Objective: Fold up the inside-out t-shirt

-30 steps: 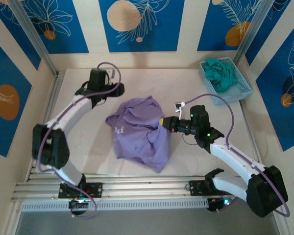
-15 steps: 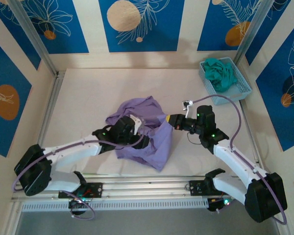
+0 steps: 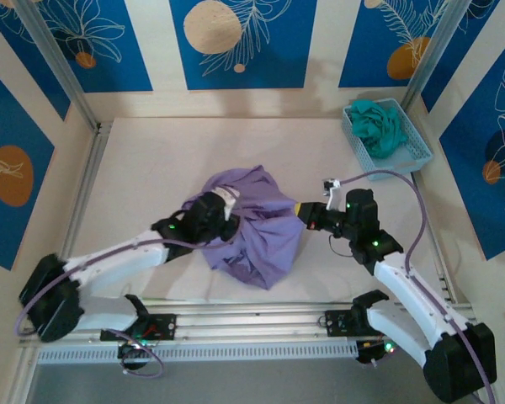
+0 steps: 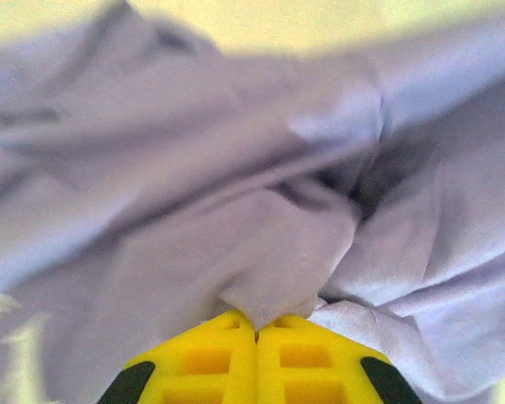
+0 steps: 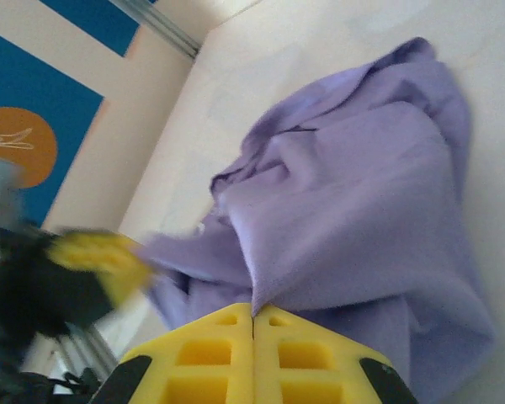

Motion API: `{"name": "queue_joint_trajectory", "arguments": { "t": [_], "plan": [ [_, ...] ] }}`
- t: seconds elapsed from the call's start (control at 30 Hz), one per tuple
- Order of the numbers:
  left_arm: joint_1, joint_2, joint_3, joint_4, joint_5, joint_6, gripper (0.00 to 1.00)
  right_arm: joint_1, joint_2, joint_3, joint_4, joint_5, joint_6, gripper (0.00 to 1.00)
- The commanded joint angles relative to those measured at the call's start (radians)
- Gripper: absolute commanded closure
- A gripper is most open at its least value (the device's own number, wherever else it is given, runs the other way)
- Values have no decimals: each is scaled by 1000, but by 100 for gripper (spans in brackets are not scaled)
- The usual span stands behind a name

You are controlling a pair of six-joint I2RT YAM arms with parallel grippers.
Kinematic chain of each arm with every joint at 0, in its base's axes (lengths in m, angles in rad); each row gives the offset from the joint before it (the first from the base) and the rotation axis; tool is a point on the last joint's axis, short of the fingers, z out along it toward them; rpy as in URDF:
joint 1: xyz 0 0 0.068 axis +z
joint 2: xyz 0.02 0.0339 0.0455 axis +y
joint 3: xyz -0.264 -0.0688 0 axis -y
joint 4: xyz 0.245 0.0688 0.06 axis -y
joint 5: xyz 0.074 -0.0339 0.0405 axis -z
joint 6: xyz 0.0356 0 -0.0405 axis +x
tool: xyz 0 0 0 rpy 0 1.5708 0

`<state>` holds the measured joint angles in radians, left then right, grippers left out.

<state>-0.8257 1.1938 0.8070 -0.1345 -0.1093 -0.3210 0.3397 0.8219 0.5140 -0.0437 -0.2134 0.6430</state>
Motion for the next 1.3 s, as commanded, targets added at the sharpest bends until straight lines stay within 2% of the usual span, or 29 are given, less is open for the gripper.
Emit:
{"name": "queue_joint_trajectory", "arguments": {
  "t": [0.0, 0.13, 0.2, 0.3, 0.5, 0.63, 0.7, 0.77, 0.87, 0.93, 1.07, 1.13, 1.27],
  "plan": [
    [41, -149, -6, 98, -1, 126, 100, 59, -39, -59, -117, 124, -52, 99],
    [52, -204, -23, 87, 61, 204, 100, 194, -43, -21, -161, 257, -186, 74],
    [54, -218, -23, 55, 87, 231, 100, 239, -44, 24, -179, 331, -285, 55],
    [56, -244, -36, 32, 112, 259, 100, 268, 8, 80, -151, 312, -412, 36],
    [63, -255, -51, -5, 136, 258, 100, 255, 299, 234, -119, 183, -482, 21],
    [64, -252, -47, -20, 162, 249, 100, 172, 483, 316, -119, 40, -484, 25],
    [66, -254, -49, -20, 166, 246, 100, 162, 566, 332, -69, -23, -503, 29],
    [67, -252, -49, -19, 163, 242, 100, 169, 643, 365, -59, -69, -509, 37],
    [71, -252, -42, -29, 146, 231, 100, 181, 703, 400, -69, -116, -499, 57],
    [76, -252, -36, -38, 133, 223, 100, 185, 689, 399, -61, -134, -493, 69],
    [100, -253, -21, -55, 86, 201, 100, 160, 584, 402, -122, -154, -471, 100],
    [126, -257, -15, -49, 79, 175, 100, 115, 498, 387, -136, -218, -439, 100],
    [179, -252, 13, -2, 147, 128, 100, 22, 316, 358, -95, -377, -335, 100]
  ]
}}
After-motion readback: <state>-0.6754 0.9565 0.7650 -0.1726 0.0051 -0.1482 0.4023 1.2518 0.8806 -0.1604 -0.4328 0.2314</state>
